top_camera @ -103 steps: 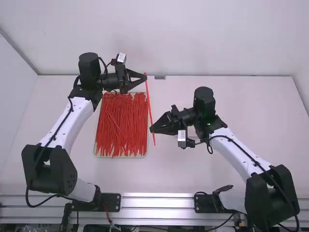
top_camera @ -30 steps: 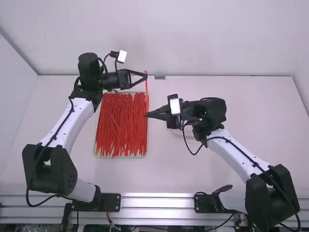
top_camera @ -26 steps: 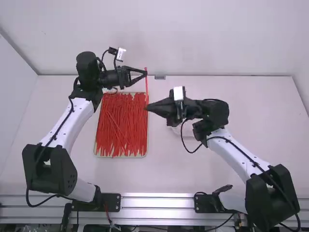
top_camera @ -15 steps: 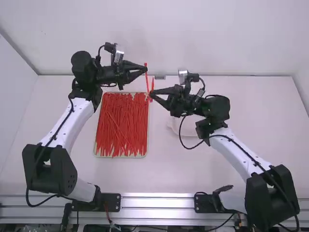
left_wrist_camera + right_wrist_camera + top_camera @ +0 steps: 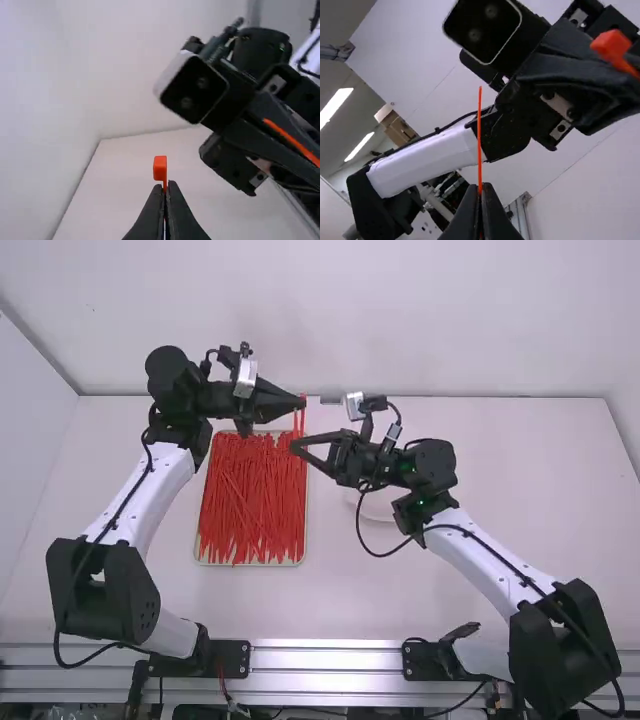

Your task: Fasten the cable tie

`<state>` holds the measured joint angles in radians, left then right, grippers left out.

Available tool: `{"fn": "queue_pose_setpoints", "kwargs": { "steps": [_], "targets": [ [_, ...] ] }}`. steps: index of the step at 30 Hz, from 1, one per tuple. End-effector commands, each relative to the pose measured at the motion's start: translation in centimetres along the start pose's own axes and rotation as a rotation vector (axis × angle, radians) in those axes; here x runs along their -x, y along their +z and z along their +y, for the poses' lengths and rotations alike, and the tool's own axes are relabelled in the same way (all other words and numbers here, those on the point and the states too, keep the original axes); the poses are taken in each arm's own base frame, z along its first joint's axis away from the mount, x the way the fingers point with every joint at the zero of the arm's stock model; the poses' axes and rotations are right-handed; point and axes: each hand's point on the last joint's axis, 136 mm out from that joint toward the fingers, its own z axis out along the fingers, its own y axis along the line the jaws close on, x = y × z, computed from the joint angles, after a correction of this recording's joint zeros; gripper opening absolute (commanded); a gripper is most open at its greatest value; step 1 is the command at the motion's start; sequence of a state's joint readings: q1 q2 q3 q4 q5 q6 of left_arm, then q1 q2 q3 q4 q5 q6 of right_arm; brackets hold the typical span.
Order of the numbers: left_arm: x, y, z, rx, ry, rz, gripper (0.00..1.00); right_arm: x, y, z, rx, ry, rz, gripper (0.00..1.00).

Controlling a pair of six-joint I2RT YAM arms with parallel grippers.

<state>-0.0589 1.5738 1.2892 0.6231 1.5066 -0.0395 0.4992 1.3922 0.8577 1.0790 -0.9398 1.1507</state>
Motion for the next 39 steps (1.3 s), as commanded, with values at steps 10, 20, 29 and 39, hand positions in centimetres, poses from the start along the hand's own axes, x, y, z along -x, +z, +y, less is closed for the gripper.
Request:
{"fn": "queue_pose_setpoints", "kwargs": {
  "steps": [10,20,29,39],
  "targets": [
    [0.2,-0.1,-1.1,-0.058,0.162,-0.002,0.01,-0.1,0.2,-0.8,-0.037,0.084,0.023,0.00],
    [-0.4,-0.9,-0.8,-0.035,0.173,0.004,0.01,0.1,0.2,-0.8,-0.037,0.076,0.013,0.00],
    [-0.4,-1.0,-0.5,-0.021,0.173,0.004,0.01,1.1,-0.4,-1.6,-0.070,0.068,-0.028,0.00],
    [-0.3,-0.9,-0.5,-0.019,0.184,0.004,0.01,1.3,-0.2,-2.0,-0.090,0.062,-0.050,0.00]
  ]
}}
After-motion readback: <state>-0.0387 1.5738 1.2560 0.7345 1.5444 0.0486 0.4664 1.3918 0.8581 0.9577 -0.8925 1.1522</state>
